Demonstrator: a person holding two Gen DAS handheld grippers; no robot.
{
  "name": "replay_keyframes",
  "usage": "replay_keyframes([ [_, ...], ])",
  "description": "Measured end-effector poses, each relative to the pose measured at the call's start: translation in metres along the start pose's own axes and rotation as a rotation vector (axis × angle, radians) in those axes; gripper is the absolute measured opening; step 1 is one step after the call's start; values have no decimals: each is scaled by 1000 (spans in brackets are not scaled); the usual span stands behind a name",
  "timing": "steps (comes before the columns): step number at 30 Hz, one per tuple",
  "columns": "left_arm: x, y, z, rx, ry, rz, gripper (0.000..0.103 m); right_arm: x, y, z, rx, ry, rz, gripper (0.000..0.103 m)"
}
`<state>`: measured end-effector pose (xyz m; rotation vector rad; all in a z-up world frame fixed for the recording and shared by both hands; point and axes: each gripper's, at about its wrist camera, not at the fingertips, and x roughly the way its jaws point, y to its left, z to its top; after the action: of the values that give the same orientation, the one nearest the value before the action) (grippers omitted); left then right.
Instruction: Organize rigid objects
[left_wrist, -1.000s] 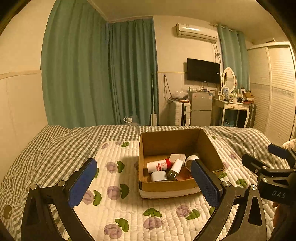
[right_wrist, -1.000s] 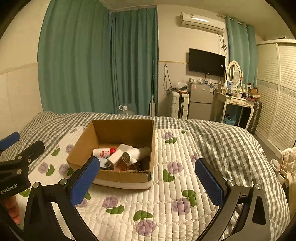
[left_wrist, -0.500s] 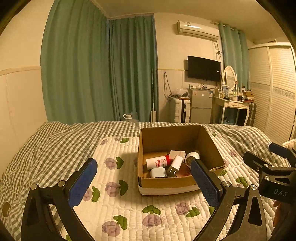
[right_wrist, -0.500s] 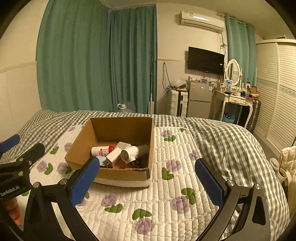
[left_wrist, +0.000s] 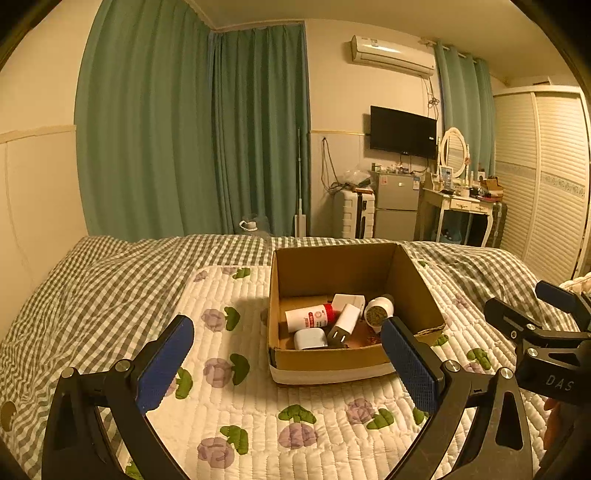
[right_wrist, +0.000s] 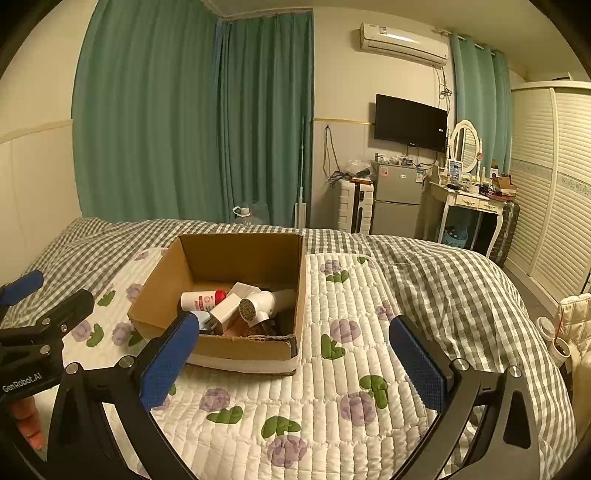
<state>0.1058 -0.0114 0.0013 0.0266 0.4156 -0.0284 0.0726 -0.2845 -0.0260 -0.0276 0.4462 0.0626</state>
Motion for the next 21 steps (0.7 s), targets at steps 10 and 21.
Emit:
replay_keyframes([
  [10, 0, -2, 1, 19, 4, 13, 103, 0, 0, 1, -1, 1, -4, 103],
  [21, 0, 1, 0, 15, 2, 16, 103, 2, 0, 0, 0, 9, -9, 103],
])
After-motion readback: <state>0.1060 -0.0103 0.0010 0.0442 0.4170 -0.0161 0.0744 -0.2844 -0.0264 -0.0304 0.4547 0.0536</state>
